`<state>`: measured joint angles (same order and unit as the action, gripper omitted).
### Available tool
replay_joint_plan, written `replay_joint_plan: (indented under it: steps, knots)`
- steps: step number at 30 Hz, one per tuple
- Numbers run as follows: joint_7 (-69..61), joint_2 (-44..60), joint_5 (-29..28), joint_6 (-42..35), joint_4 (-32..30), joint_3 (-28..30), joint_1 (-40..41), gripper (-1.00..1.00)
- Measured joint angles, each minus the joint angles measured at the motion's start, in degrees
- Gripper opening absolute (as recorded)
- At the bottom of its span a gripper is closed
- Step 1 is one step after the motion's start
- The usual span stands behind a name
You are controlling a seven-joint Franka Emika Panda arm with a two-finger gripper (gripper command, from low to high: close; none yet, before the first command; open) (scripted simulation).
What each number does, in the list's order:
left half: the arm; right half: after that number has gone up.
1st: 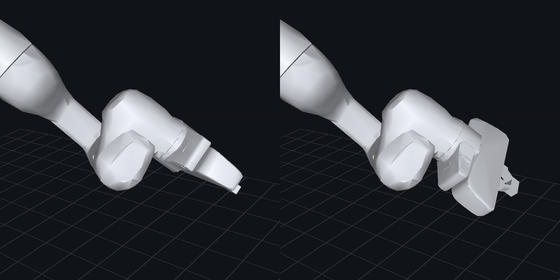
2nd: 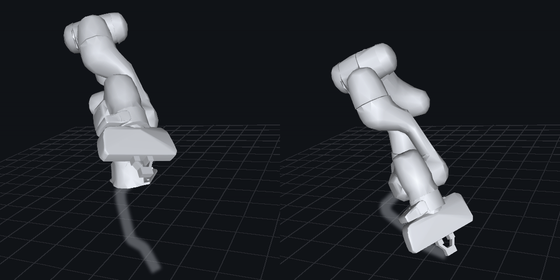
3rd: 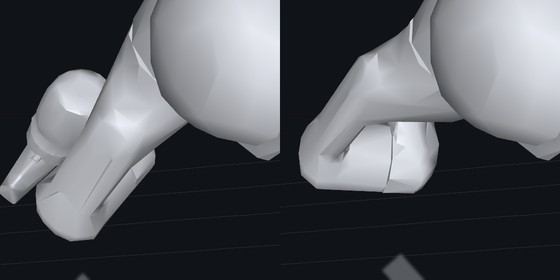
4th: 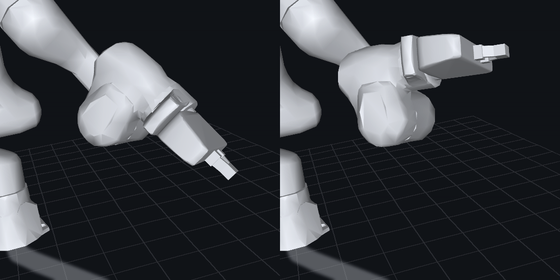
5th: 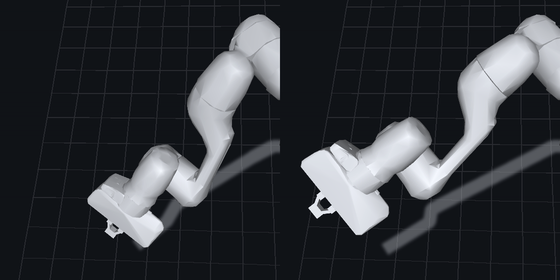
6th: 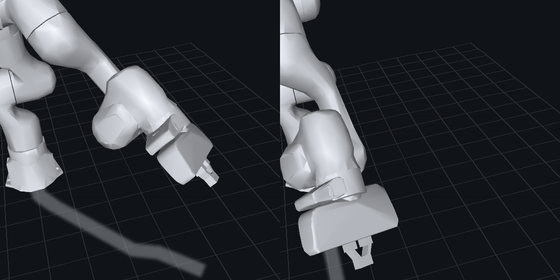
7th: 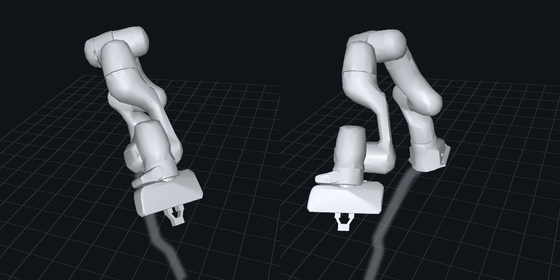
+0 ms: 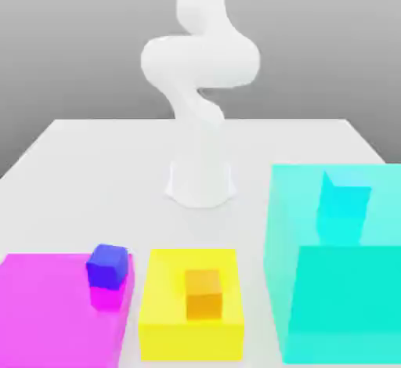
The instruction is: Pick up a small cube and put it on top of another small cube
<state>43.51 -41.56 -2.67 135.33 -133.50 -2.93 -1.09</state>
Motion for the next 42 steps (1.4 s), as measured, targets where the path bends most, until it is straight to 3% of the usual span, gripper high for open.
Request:
replay_joint_plan:
  steps: [12, 19, 25, 30, 42]
  knots:
    - [-22.20, 15.28, -13.93, 19.05, -13.51, -12.97, -14.19, 0.00]
    - [-37.54, 22.20, -19.48, 29.24, -21.74, -16.86, -25.31, 0.00]
    - [-52.96, 32.48, -24.82, 32.94, -23.59, -18.47, -32.73, 0.00]
    - [-71.25, 38.24, -20.82, 32.42, -24.12, -17.20, -36.45, 0.00]
    - [-101.05, 42.40, -7.31, 29.54, -26.16, -16.97, -36.32, 0.00]
